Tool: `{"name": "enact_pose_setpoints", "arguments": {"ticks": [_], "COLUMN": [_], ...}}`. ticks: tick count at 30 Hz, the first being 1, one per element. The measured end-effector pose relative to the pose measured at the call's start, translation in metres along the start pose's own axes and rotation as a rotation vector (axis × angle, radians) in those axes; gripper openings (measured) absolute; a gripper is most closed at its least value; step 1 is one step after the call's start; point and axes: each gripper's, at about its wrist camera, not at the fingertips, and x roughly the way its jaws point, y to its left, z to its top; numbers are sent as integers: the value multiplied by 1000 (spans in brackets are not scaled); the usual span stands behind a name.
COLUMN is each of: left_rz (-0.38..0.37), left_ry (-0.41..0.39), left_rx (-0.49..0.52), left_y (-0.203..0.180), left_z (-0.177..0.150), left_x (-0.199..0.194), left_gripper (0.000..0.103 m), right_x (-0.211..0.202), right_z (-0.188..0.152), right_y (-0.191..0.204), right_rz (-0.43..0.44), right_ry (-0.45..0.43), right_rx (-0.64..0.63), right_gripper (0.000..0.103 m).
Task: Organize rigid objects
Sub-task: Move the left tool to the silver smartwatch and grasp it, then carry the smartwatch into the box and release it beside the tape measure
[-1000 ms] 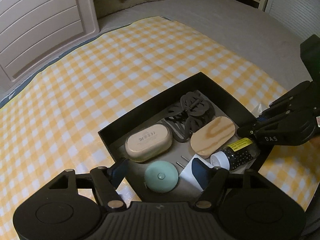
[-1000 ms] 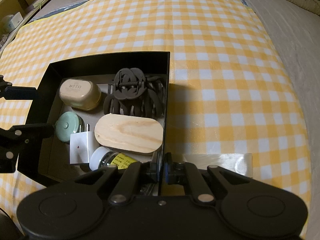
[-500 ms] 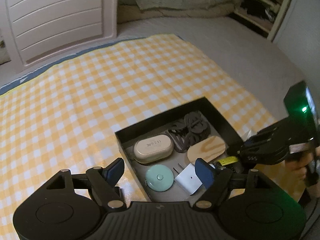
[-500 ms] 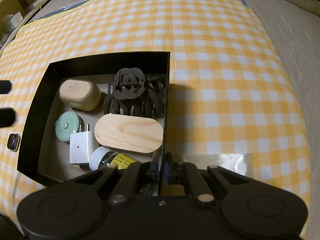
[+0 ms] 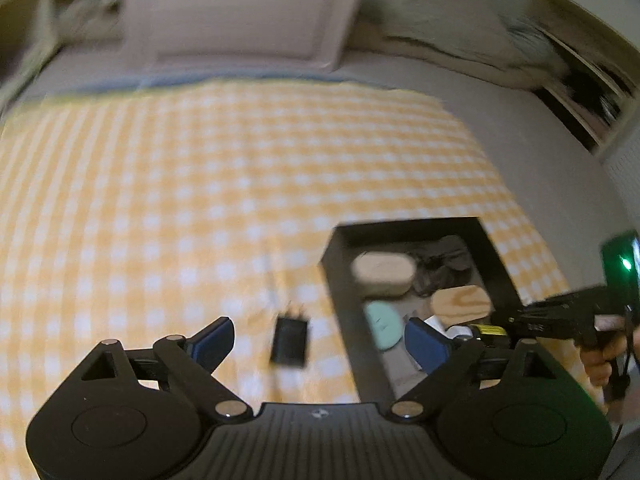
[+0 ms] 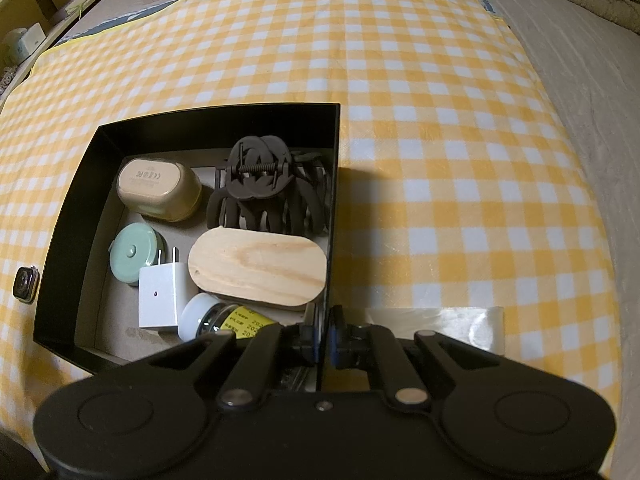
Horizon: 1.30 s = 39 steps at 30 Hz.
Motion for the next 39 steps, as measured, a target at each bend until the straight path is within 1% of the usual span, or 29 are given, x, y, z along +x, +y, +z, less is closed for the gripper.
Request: {"name": "enact_pose_setpoints", "arguments": {"ticks": [1,4,7,9,12,14,17,19,21,24,29,31,33,36,39], "left_rz": [7,49,94,116,156,190,228,248,271,297,270,259,238,201,135], "left_ry": [17,37,79,110,141,149,151,155,153,158,146,124,86,7,-48], "left_rx": [-41,-123,-185,-224,-257,-265,-256,-242,-215,-156,-134,-125,-109,-73,-62], "left_y": [9,28,45,53,60,62,61,59,56,52,46,45,41,28,12], "left_z": [-3,-12,-23,-31,-41,-46,-50,-52,-54,-58,-56,-52,-44,-28,-16], "left_x": [3,10,22,30,41,46,52,57,62,68,74,70,59,39,23], "left_gripper": [92,92,92,83,74,69,67,65,53,47,47,47,47,47,47], "right_x": [0,0,1,1,1,1,1,1,2,1,2,2,2,2,2], "right_z": [0,-1,-1,-1,-1,-1,-1,-1,-2,-1,-1,-2,-1,-2,-1], "right_y": [0,0,-2,-2,-2,-2,-2,-2,-2,-3,-1,-1,-1,-1,0], "right_rz": [-1,-1,-2,-1,-1,-1,-2,-2,-1,-1,-2,-2,-2,-3,-2], "right_ry": [0,-1,-1,-1,-1,-1,-1,-1,-1,-1,-1,-1,-1,-1,-1], "right_rx": [-1,-1,-5,-4,-4,-5,-5,-5,-6,-7,-7,-7,-6,-7,-6], "right_gripper": [5,5,5,5,5,5,5,5,5,5,5,5,5,5,5]}}
